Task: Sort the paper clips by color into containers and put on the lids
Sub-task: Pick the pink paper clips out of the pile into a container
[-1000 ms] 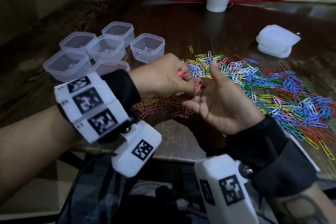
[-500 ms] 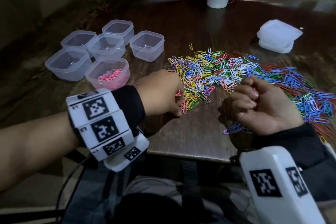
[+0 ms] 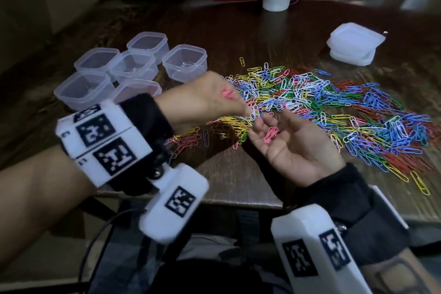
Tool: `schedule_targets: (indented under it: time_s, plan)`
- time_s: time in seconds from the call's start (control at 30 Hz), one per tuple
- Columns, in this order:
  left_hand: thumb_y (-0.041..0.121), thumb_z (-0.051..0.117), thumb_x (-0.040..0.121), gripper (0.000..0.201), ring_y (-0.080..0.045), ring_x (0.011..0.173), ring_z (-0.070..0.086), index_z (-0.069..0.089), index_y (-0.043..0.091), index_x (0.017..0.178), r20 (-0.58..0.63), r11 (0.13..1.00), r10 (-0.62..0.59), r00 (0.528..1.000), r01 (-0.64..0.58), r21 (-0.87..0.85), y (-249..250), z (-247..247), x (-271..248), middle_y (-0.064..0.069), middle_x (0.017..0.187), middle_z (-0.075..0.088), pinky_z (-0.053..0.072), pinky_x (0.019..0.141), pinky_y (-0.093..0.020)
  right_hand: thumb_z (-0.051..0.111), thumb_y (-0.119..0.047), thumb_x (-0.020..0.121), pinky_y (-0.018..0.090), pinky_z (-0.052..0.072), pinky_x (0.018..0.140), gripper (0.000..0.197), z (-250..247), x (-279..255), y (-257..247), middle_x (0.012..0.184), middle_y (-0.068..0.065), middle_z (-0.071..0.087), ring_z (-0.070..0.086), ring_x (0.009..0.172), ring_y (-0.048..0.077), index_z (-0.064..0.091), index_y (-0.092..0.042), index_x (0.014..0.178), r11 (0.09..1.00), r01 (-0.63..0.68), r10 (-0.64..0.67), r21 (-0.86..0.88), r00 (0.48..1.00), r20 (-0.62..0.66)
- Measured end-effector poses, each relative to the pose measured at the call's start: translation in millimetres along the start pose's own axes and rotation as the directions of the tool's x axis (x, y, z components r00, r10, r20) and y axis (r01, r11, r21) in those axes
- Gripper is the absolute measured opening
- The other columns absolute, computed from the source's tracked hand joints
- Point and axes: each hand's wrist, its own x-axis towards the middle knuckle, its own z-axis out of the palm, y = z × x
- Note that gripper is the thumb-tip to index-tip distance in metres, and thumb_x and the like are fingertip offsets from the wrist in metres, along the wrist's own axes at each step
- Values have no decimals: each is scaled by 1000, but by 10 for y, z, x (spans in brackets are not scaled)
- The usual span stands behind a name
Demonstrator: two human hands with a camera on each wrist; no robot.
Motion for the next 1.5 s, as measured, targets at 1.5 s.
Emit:
schedule_targets:
  time_s: [1.5]
  plan:
    - [23,53,88,21,-28,83,60,59,3,84,53,601,208,977,-170,781,24,197,59,-6,72,52,43,63,-29,32,-24,100,18,51,46,39,-130,-64,-226,44,3,51,52,36,8,48,-7,69,975,203,-195,91,976,-96]
